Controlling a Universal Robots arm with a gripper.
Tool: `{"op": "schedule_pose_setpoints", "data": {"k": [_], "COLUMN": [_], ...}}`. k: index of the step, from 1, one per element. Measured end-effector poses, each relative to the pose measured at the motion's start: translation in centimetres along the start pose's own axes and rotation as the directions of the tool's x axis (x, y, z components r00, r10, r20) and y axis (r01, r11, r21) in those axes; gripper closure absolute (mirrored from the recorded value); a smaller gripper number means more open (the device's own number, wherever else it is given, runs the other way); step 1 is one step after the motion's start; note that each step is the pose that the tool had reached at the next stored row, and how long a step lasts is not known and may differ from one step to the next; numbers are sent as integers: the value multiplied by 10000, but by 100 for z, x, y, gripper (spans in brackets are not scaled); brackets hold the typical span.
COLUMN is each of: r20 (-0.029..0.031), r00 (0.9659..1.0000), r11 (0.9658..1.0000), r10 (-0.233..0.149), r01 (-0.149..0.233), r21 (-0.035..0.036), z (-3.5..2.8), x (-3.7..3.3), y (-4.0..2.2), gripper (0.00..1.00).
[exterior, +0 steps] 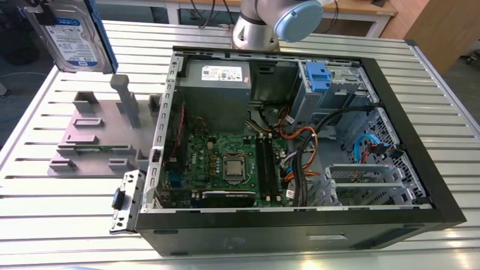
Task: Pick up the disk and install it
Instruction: 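Pick up the disk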
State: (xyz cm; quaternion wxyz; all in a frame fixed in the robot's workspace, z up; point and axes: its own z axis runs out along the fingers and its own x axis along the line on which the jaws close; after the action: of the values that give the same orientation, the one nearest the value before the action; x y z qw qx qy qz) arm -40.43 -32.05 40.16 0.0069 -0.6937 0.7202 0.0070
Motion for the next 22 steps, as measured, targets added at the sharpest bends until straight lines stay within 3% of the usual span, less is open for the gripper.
{"op": "schedule_pose_setpoints", "data": {"k": [22], "r20": [0], "r00": [10000], "r11": [10000], "r10": [0], "r01": [0], "r21": [-1], "z": [-44], "x": [-1], "y": [0], "gripper": [64]}}
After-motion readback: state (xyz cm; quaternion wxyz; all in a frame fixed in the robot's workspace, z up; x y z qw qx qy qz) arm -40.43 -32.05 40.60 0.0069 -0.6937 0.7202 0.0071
